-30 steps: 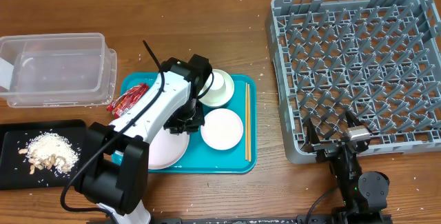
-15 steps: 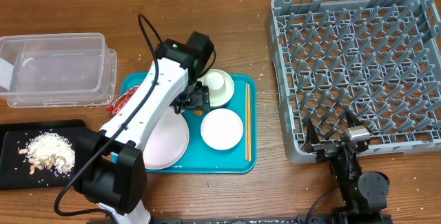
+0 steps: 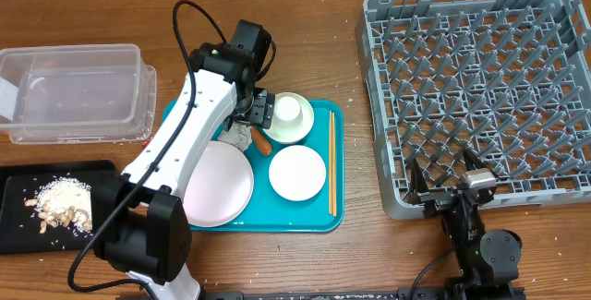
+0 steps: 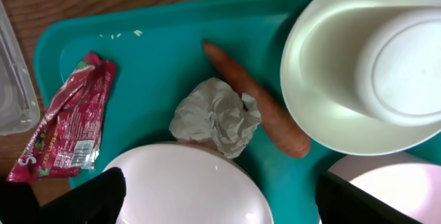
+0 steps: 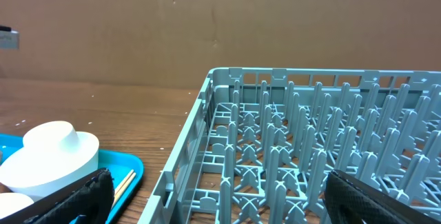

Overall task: Sort waste into correct bins and load items into the dishwasher
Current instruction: 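Grasp the crumpled white tissue with the left gripper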

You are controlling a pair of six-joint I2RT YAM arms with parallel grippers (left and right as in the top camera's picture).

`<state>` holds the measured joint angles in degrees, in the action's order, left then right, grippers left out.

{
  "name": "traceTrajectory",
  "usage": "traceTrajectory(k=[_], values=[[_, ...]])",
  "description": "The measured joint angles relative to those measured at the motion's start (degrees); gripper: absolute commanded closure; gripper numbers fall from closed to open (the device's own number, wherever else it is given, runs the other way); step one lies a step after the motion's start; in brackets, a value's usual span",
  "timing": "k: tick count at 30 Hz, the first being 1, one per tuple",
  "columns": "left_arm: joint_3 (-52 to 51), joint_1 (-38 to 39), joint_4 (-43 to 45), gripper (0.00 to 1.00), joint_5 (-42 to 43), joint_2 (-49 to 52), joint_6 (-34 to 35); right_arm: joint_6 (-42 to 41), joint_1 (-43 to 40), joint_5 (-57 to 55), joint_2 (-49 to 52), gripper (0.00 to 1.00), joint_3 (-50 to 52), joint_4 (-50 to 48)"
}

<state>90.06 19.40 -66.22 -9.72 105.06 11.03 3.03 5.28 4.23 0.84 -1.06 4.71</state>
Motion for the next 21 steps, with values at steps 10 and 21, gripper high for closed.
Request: traceTrajectory(k=[10,21], values=[[-5.55,0.00,2.67,0.05,0.09,0.02,-7.30,0.02,0.00,0.00,0.00,0.00,0.00,0.00],[-15.47,-0.87,14.36,0.08,0.07,0.09,-10.43,-0.02,0.00,-0.02,0.00,0.00,0.00,0.00]])
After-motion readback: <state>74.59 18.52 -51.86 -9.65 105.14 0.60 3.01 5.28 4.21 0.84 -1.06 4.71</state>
